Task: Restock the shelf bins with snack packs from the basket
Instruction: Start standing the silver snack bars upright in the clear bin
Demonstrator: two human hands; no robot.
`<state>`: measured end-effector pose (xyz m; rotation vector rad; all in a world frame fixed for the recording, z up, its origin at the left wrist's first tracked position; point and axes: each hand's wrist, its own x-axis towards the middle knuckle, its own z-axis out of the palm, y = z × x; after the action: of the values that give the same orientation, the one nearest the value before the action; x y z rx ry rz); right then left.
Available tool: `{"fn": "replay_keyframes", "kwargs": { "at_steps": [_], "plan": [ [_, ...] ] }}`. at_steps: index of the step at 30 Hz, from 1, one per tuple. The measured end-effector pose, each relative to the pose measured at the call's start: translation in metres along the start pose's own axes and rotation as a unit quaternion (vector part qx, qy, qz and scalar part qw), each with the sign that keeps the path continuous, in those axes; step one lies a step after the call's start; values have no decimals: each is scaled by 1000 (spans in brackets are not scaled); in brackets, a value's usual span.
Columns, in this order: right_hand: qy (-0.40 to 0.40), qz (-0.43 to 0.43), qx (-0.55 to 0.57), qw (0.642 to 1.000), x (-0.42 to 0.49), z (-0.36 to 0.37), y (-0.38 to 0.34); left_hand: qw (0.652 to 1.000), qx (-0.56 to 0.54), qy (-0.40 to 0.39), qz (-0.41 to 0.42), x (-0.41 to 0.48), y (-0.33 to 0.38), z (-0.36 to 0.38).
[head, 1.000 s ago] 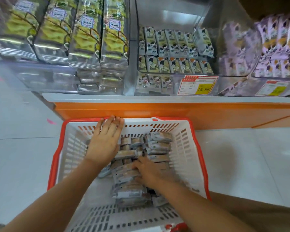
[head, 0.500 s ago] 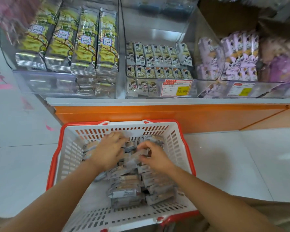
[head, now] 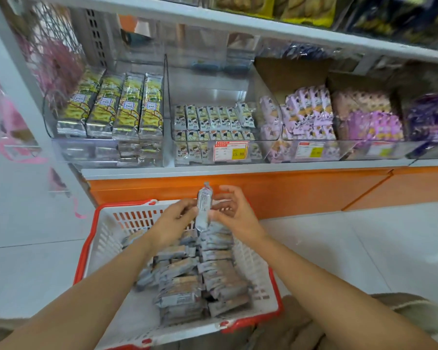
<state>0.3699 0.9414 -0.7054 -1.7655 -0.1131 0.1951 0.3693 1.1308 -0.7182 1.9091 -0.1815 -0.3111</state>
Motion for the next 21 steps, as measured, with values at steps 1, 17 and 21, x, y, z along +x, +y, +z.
{"fn": "replay_keyframes", "kwargs": {
  "at_steps": [1, 17, 21],
  "plan": [
    [-8, -1, -15, 1000, -6, 0, -2, 1000, -20, 21, 2, 0, 5, 2],
    [108, -159, -121, 974, 1, -38, -98, 829, 410, 246, 289, 9, 64, -32],
    [166, -178, -218, 945, 50, -54, -122, 784, 535, 218, 227, 24, 54, -48]
  ]
}}
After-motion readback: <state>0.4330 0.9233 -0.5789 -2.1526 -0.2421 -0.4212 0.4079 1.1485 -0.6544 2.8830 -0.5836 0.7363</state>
